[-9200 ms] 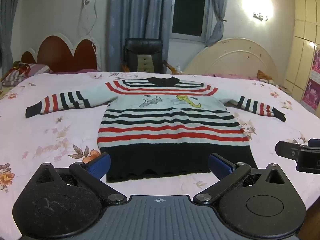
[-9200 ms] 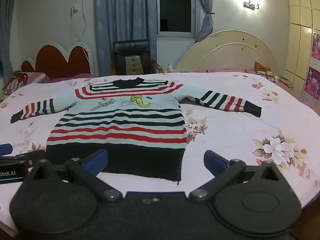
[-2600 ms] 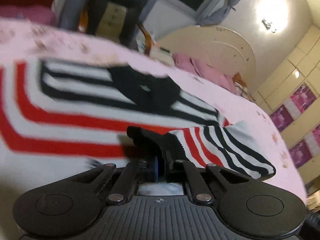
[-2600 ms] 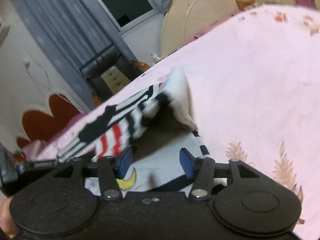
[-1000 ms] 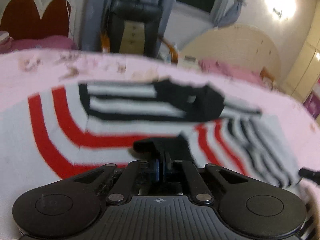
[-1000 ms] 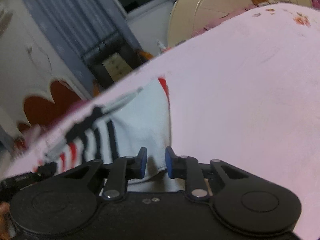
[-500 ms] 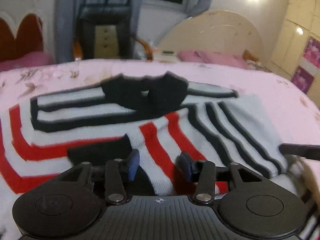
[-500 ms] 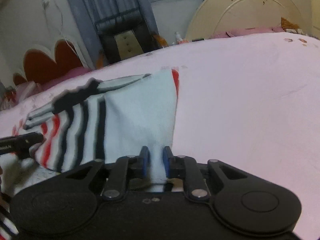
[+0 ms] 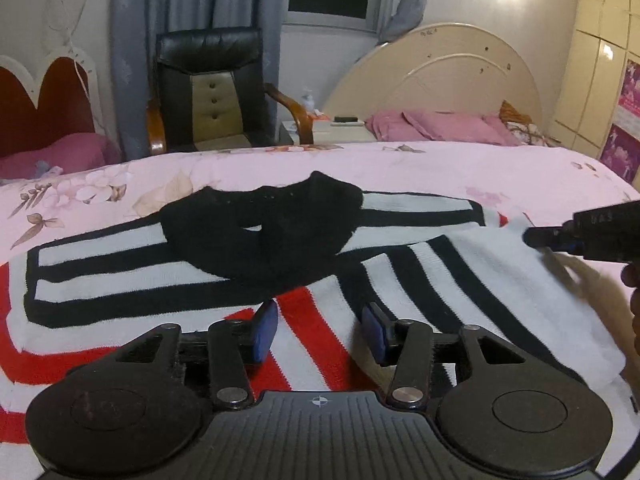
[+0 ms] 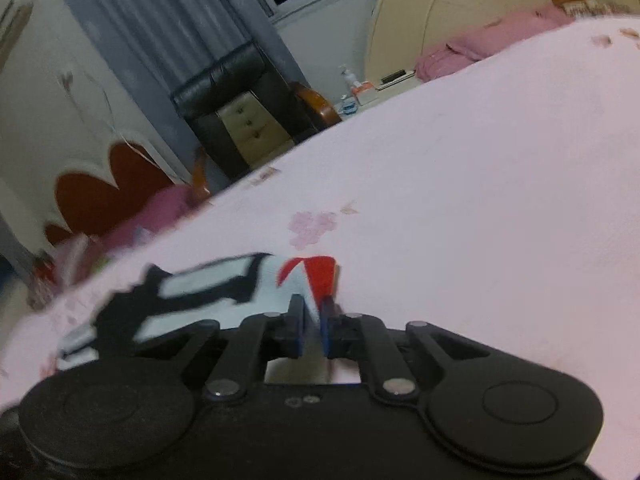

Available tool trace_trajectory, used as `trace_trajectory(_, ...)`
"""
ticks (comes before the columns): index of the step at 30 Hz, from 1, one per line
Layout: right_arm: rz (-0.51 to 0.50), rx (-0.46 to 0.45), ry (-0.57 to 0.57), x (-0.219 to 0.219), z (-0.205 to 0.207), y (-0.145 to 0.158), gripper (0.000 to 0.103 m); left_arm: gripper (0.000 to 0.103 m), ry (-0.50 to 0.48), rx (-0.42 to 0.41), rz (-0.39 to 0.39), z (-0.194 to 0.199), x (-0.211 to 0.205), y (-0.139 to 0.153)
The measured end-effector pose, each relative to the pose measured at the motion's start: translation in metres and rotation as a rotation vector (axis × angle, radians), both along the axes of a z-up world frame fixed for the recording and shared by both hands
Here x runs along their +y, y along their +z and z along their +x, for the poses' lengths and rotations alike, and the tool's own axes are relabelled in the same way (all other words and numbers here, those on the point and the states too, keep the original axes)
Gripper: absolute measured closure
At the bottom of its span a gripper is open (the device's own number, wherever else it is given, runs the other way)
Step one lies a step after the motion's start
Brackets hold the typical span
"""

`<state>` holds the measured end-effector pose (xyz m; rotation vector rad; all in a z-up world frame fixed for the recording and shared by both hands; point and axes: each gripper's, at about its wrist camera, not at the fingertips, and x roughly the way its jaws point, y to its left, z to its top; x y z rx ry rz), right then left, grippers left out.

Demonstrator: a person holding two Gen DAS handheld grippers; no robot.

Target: Fold small clothes

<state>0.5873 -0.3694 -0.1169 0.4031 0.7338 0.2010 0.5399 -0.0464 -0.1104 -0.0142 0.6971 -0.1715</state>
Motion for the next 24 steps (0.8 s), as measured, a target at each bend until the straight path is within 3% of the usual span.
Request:
trace_trajectory(5, 0.016, -0.003, -0.026, -0.011, -0.01, -0.005, 0.096, 0.055, 0.003, 0.01, 0.046, 0.001, -0.005, 0.005)
trace_trajectory(7, -0.047, -0.024, -0.019, -0.006, -0.015, 0.01, 0.085, 0.055, -0.025, -0.034, 0.052, -0.007, -0.015, 0.017)
trace_trajectory(9, -0.095, -0.082, 0.045, 0.003, -0.025, 0.023, 0.086, 0.055, -0.046, -0.041, 0.029, -0.012, -0.029, 0.022)
trace_trajectory(11, -0.131, -0.084, 0.104, 0.013, -0.037, 0.024, 0.086, 0.055, -0.078, -0.01, 0.012, -0.015, -0.046, 0.016)
trace_trajectory(13, -0.159, -0.051, 0.156, 0.021, -0.046, 0.015, 0.087, 0.045, -0.075, 0.035, 0.068, -0.013, -0.063, 0.001)
trace_trajectory(14, -0.198, -0.02, 0.176, 0.025, -0.047, 0.008, 0.089, 0.045, -0.06, 0.024, 0.086, -0.015, -0.067, 0.002)
trace_trajectory(15, -0.228, -0.046, 0.179, 0.027, -0.052, 0.009, 0.089, 0.045, -0.035, 0.036, 0.087, -0.015, -0.069, 0.008)
trace_trajectory(17, -0.251, -0.059, 0.178, 0.029, -0.064, 0.023, 0.085, 0.045, -0.044, -0.008, 0.036, -0.027, -0.069, 0.022)
trace_trajectory(18, -0.234, -0.084, 0.181, 0.028, -0.068, 0.028, 0.084, 0.042, -0.051, -0.038, 0.02, -0.037, -0.069, 0.027)
trace_trajectory(19, -0.215, -0.101, 0.187, 0.027, -0.076, 0.033, 0.083, 0.027, -0.044, -0.037, 0.026, -0.043, -0.07, 0.027)
trace_trajectory(21, -0.204, -0.077, 0.218, 0.035, -0.088, 0.027, 0.081, 0.016, -0.044, 0.084, 0.061, -0.045, -0.075, 0.008)
trace_trajectory(22, -0.24, -0.006, 0.246, 0.044, -0.089, 0.013, 0.08, 0.016, -0.042, 0.06, 0.087, -0.055, -0.076, 0.003)
trace_trajectory(24, -0.307, -0.048, 0.234, 0.053, -0.102, 0.014, 0.078, 0.016, -0.021, 0.033, 0.089, -0.073, -0.073, 0.012)
